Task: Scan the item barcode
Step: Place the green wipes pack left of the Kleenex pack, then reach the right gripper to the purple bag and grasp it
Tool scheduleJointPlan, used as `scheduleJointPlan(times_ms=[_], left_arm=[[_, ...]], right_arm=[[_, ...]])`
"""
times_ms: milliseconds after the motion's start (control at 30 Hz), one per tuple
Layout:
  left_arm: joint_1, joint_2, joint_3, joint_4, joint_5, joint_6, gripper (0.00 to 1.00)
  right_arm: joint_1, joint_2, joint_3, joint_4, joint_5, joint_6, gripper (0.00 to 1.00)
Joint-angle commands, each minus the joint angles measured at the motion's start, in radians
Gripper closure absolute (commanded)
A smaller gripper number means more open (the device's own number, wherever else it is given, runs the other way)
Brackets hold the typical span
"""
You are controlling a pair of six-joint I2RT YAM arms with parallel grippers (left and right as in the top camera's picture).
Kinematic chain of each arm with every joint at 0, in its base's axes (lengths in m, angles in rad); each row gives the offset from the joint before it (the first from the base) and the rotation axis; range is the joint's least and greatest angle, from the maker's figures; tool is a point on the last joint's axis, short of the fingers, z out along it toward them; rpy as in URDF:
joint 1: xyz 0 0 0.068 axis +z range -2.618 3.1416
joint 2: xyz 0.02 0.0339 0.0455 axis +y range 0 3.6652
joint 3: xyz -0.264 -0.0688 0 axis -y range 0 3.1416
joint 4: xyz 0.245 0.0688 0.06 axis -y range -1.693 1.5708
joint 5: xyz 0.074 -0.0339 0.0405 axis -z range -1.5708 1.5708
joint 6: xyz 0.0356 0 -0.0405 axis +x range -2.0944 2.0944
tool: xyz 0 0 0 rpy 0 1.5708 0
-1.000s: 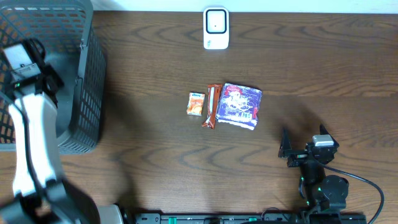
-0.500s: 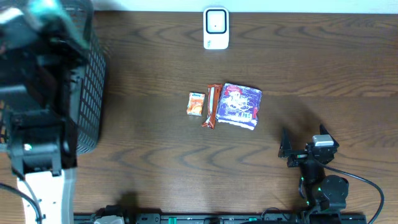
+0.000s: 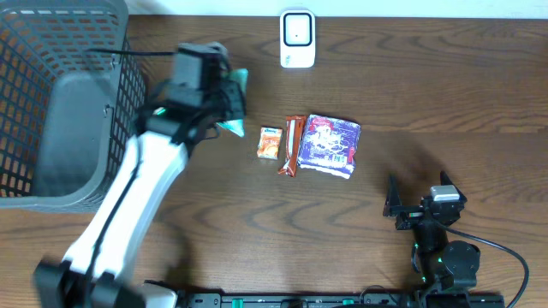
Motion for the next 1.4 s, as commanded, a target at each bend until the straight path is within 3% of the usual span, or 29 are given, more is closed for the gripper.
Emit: scheduleJointPlan(times_ms=[0, 167, 333, 500, 633, 667, 767, 1067, 1367], left_arm=[[-0.027, 0.116, 0.01, -0.005, -0.024, -0.006, 0.93], [-0.037, 0.286, 0.01, 0.0, -0.024, -0.013, 0.92], [-0.037, 0.332, 0.01, 0.019, -0.023, -0.013, 0.57], [-0.036, 0.282, 0.033, 0.032, -0.024, -0.012, 0.41], [-0.021, 0.165, 0.06, 0.032, -0.071, -0.012, 0.35], [-0.009, 0.108, 0.061, 0.032, -0.122, -0.012, 0.2], [0.021, -0.008, 0.061, -0.019, -0.186, -0.012, 0.01], [0.044, -0.188, 0.061, -0.293, -0.185, -0.013, 0.02], [0.044, -0.192, 0.06, -0.335, -0.185, -0.012, 0.02]], right_arm=[[-0.006, -0.004, -0.003, -0.001, -0.005, 0.003, 0.01], [-0.006, -0.004, -0.004, -0.001, -0.005, 0.003, 0.01], [-0.006, -0.004, -0.004, -0.001, -0.005, 0.003, 0.01], [-0.006, -0.004, -0.003, -0.001, -0.005, 0.003, 0.01], [-0.006, -0.004, -0.004, -0.001, -0.005, 0.003, 0.01], [-0.006, -0.004, -0.004, -0.001, -0.005, 0.003, 0.01], [-0.006, -0.004, -0.004, -0.001, -0.005, 0.003, 0.01], [-0.006, -0.004, -0.004, -0.001, -0.005, 0.003, 0.01], [-0.006, -0.004, -0.004, 0.0, -0.013, 0.005, 0.01]])
